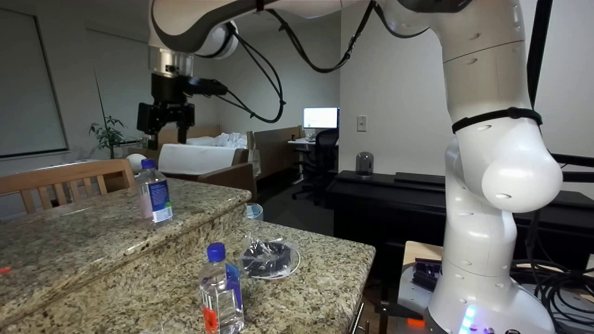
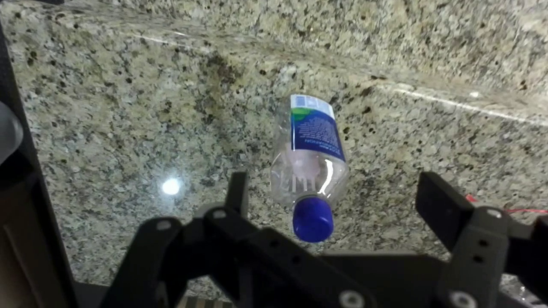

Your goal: Move the water bottle on the bottom counter to the left then move the water bottle from the upper counter to the bottom counter.

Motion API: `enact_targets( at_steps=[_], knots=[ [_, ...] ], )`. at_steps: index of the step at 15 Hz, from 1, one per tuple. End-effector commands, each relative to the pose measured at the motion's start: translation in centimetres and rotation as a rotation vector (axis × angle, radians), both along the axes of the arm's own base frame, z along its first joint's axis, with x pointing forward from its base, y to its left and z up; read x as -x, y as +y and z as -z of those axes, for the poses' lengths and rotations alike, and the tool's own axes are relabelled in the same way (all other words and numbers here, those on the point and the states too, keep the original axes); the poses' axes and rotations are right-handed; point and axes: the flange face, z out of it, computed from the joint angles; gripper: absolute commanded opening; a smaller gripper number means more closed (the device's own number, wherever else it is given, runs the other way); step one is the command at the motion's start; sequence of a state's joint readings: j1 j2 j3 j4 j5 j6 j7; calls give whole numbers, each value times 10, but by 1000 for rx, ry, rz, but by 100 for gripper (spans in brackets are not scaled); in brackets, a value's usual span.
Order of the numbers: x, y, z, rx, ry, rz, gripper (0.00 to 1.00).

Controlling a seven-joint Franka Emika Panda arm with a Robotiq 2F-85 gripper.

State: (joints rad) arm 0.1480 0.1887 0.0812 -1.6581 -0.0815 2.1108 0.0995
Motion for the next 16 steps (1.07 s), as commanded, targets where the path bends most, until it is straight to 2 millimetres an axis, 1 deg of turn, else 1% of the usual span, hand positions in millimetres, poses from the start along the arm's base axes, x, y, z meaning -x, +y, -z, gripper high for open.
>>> enact_targets(
  at_steps=[1, 4, 6, 8, 10, 14, 15, 16],
  knots=[
    [-31, -3, 40, -18, -21, 76, 100],
    [-49, -5, 72, -42, -14, 106, 100],
    [-60, -3, 83, -42, -17, 118, 100],
    [-68, 1, 83, -40, -30, 124, 100],
    [-75, 7, 77, -49, -50, 124, 100],
    [-81, 19, 53, -58, -96, 127, 100],
    [-81, 20, 50, -59, -92, 129, 75],
    [-82, 21, 48, -58, -91, 133, 74]
  ],
)
